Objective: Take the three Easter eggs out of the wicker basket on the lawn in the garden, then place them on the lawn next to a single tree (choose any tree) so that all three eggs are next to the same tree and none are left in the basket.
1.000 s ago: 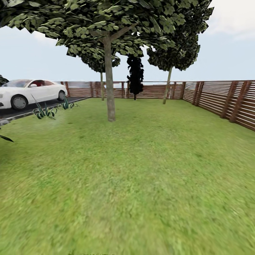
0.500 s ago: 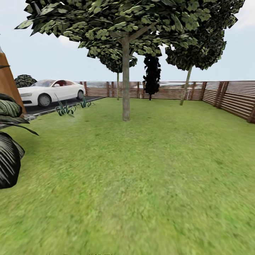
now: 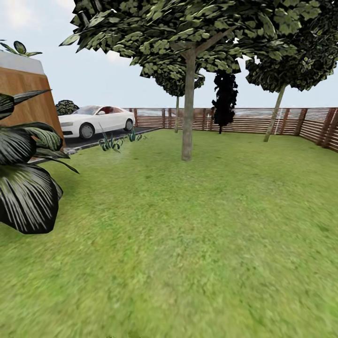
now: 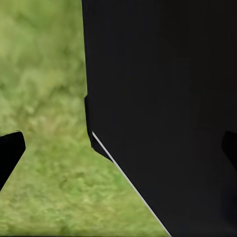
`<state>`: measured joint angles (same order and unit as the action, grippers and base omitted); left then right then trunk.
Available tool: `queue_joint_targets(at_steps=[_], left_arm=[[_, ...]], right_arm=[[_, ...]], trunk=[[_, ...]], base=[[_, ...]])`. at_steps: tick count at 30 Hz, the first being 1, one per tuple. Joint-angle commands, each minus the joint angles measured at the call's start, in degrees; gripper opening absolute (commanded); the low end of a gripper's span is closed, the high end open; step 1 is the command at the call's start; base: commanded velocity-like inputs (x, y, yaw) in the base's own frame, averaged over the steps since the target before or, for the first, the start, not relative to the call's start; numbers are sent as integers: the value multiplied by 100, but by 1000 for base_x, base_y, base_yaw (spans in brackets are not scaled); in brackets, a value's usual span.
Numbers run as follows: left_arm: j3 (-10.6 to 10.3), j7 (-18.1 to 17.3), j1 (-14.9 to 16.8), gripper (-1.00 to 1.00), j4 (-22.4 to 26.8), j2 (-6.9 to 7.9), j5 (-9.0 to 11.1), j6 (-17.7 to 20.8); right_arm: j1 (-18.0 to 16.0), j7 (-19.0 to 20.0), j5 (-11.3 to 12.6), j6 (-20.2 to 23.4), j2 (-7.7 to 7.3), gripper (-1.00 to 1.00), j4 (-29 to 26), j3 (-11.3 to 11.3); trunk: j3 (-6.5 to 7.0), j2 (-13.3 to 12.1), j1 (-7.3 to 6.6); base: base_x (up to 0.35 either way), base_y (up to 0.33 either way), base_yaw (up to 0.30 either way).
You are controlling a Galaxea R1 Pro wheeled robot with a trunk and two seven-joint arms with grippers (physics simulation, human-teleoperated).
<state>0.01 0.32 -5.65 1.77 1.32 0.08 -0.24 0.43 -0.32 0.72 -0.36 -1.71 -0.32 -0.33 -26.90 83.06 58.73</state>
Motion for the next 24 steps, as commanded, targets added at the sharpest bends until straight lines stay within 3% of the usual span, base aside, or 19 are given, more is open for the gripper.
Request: queue_joint_targets(at_steps=[1,24], left_arm=[[-1,3,-3,100,8,0,1,-3],[-1,3,-3,100,8,0,1,-2]], right_arm=[[3,-3,7,-4,0,100,-3,-3],[3,-2,7,-5,-2,100,-4,-7]], trunk=[[-3,2,0],[-3,2,0]], base=[[0,0,290],[0,0,290]])
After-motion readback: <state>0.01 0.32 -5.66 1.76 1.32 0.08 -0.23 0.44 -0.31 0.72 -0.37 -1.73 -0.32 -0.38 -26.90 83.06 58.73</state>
